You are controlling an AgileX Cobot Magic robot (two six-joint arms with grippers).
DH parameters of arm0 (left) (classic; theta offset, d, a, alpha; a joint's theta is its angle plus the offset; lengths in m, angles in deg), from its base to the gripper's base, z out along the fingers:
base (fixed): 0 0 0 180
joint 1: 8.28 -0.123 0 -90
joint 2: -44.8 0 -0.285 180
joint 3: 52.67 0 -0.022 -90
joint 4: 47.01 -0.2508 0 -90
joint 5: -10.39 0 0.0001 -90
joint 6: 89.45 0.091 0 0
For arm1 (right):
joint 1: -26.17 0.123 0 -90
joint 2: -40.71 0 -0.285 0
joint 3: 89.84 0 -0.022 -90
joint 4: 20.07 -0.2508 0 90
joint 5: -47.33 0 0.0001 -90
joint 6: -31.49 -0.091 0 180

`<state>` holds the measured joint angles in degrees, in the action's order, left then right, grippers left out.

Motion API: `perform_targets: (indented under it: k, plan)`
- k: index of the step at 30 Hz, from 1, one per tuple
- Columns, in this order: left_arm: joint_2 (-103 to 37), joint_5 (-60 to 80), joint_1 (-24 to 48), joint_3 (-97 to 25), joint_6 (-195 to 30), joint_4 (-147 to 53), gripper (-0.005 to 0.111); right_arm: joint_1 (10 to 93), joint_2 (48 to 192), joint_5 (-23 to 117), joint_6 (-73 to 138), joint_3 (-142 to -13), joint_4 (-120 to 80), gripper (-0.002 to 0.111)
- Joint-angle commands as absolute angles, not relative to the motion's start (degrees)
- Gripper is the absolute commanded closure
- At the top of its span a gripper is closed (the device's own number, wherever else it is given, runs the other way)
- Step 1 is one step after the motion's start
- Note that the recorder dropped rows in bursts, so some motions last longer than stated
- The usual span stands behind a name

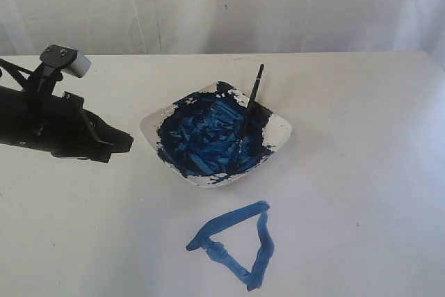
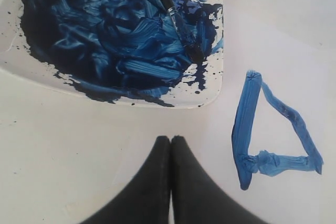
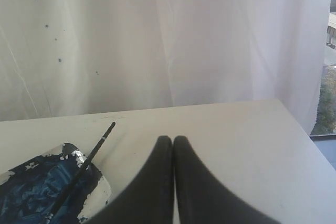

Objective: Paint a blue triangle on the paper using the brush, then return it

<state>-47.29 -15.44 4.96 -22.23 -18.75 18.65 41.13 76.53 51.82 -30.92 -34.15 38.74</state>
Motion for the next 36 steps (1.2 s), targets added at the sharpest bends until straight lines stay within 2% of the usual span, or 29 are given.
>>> perform_targets:
  k: [1,9,18,20,26,28,36]
  plan:
    - [-46.7,-16.2,5.0,-21.9,-18.7,19.8,0.107,41.0,76.1,52.2,-30.2,-33.9,38.6,0.108]
    - [-46.7,-16.2,5.0,-21.9,-18.7,19.8,0.107,41.0,76.1,57.4,-30.2,-33.9,38.8,0.108]
    - [-46.7,-16.2,5.0,-21.9,-18.7,19.8,0.107,41.0,76.1,55.5,-30.0,-33.5,39.2,0.108]
    - [-46.7,-16.2,5.0,-21.9,-18.7,19.8,0.107,41.0,76.1,54.3,-22.3,-31.9,33.5,0.108]
    - [-46.7,-16.2,5.0,-21.9,-18.7,19.8,0.107,41.0,76.1,50.2,31.9,-26.9,-17.4,0.108]
    - [-46.7,-16.2,5.0,-21.9,-18.7,19.8,0.107,41.0,75.8,48.4,41.0,-25.0,-28.3,0.108]
    - [-46.7,-16.1,5.0,-21.9,-18.7,19.8,0.107,41.0,62.7,48.7,41.4,-17.2,-27.4,0.108]
